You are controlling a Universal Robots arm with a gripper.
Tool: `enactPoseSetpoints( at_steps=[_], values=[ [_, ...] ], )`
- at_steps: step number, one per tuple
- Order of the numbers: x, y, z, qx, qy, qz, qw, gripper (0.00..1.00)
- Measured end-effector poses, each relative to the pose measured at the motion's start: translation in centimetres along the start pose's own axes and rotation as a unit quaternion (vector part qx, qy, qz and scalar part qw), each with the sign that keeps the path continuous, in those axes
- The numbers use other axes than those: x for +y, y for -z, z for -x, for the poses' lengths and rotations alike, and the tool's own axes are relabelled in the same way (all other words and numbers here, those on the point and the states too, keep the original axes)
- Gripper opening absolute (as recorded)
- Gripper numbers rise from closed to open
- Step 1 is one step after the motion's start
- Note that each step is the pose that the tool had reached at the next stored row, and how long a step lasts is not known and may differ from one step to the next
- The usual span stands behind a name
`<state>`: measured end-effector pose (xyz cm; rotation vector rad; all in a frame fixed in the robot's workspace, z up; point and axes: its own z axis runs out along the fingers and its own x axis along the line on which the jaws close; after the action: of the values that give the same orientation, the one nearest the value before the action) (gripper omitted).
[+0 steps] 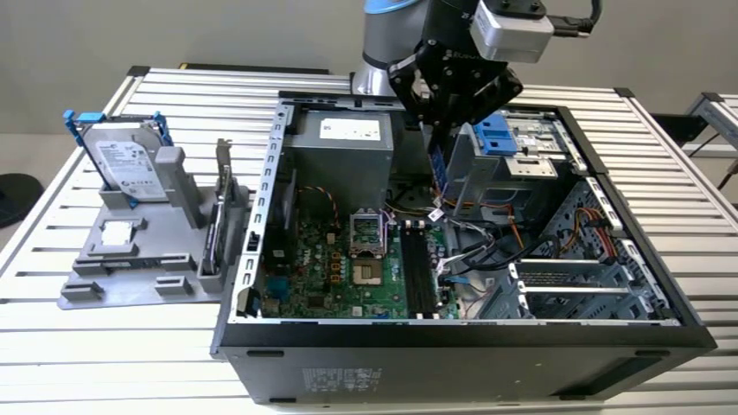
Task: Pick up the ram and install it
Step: 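Insert the ram into the slot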
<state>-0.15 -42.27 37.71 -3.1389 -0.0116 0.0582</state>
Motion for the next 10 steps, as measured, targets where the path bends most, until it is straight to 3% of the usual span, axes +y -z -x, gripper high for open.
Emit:
enactPoseSetpoints(
  at_steps=[10],
  values=[
    [0.00, 0.00, -0.01, 0.0000, -0.011, -0.0004, 0.9999, 0.00]
  ],
)
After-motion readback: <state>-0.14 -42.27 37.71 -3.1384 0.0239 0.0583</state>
